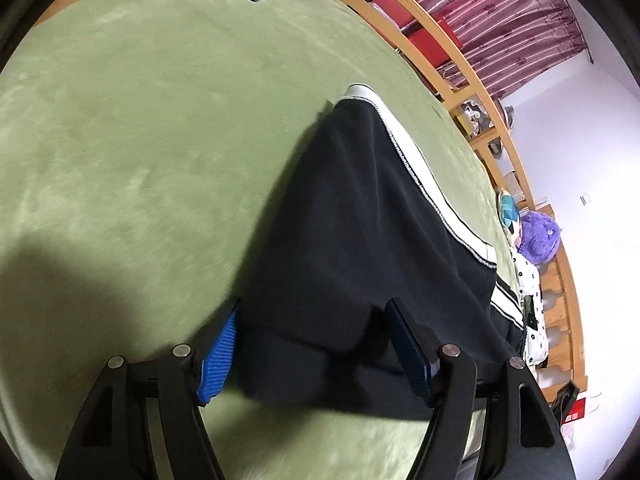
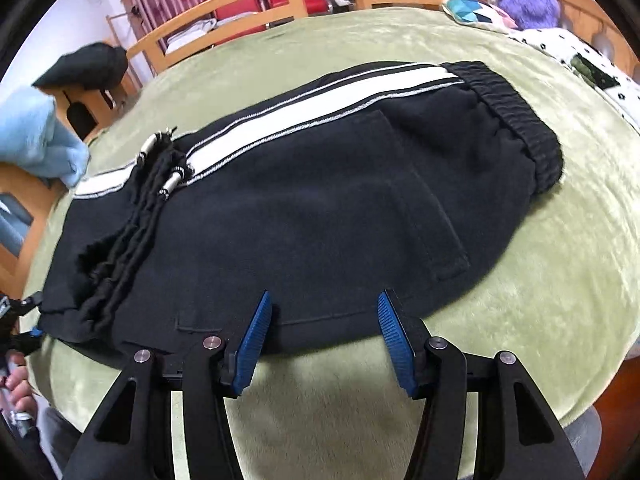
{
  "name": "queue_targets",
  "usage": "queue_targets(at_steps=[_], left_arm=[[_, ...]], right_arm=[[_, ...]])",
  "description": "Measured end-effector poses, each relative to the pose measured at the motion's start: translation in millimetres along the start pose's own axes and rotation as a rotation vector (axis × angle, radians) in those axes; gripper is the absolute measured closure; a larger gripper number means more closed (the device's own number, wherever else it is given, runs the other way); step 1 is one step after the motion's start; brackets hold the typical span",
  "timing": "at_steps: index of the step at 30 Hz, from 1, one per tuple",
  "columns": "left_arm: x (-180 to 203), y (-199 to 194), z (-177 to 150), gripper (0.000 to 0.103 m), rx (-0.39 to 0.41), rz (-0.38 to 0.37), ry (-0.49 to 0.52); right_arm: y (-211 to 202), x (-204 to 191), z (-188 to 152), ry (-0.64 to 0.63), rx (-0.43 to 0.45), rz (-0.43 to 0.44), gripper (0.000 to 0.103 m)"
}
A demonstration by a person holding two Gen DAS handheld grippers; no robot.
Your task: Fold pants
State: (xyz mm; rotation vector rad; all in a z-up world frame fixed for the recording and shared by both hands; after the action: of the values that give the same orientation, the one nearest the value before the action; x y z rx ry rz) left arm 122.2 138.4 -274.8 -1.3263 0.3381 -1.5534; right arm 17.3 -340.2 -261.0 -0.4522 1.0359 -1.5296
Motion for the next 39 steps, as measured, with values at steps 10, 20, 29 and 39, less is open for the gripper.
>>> queue_targets(at_steps=[10,20,29,39], left_arm=[[21.2,-29.8,25.4,0.084,0.125,0.017,0.012],[168.9,-96.3,36.5,0.085,0.324,0.159,0.367],[406.6,-97.4,-27.4,0.085,0.379,0.012,0.759],[517.6,4.9,-150.4,0.048,0.121,-0.216,0.891]], right_arm=[[-16.4,25.8,2.4,0.106,0.022,0.034,0.048],[-47.0,65.8,30.4,0.142,0.112,0.100,0.048],[-78.3,133.6,48.2,0.151,0.179,0.066,0.048],[-95.0,185.8,49.1,0.240,0.186,0.073,0.048]])
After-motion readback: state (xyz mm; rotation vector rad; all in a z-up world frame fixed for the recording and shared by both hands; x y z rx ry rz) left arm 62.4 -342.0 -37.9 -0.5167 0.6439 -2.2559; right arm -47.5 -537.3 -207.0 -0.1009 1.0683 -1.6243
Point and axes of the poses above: each gripper's, at about its wrist camera, not at the fingertips, and y roughly the way its jaws point, x to its right, z to its top, the point moved 7 cm from there along y, roughly the way its jaws point, and after that the axes turned 4 degrees about z, right-handed, at the moved point
